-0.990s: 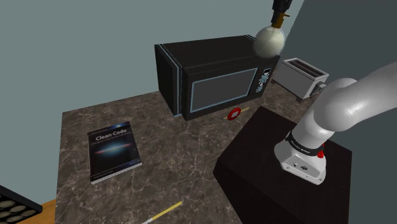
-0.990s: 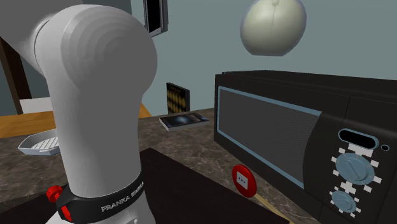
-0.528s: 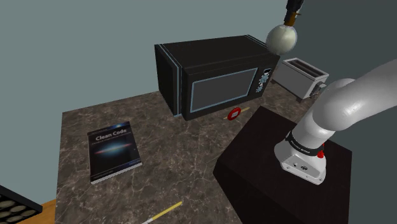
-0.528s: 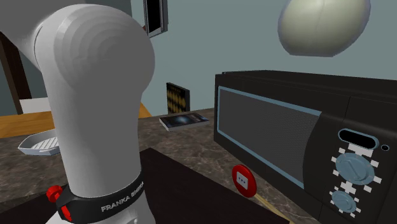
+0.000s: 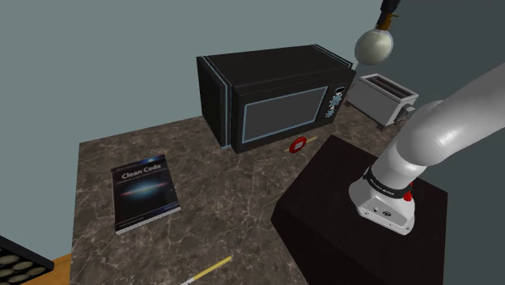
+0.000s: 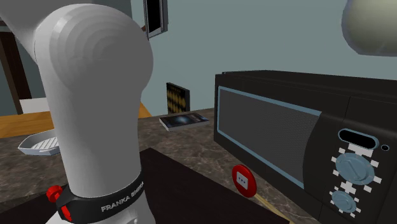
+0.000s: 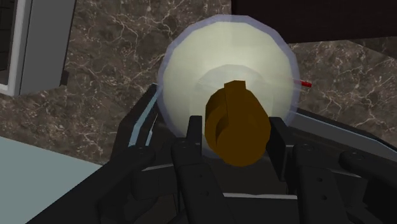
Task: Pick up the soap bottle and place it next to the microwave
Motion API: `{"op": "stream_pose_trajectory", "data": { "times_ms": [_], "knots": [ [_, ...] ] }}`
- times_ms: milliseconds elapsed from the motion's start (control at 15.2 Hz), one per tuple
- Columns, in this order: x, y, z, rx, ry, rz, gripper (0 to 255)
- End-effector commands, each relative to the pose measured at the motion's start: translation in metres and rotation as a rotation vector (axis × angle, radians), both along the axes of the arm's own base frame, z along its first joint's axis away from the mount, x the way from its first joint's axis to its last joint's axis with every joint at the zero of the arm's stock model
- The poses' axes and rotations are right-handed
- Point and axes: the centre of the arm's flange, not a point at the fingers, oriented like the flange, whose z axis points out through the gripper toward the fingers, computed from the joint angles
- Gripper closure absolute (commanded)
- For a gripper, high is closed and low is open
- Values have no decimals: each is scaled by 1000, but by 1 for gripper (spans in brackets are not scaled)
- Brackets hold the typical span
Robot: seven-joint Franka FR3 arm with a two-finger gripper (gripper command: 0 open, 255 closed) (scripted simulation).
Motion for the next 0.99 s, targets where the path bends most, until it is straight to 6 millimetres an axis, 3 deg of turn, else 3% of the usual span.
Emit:
{"op": "stream_pose_trajectory", "data": {
  "times_ms": [0, 594, 924],
  "knots": [
    [-8, -25, 0, -1, 0, 2, 255],
    [-38, -140, 0, -1, 0, 2, 255],
    [-38, -140, -27, -1, 0, 2, 255]
  ]
}}
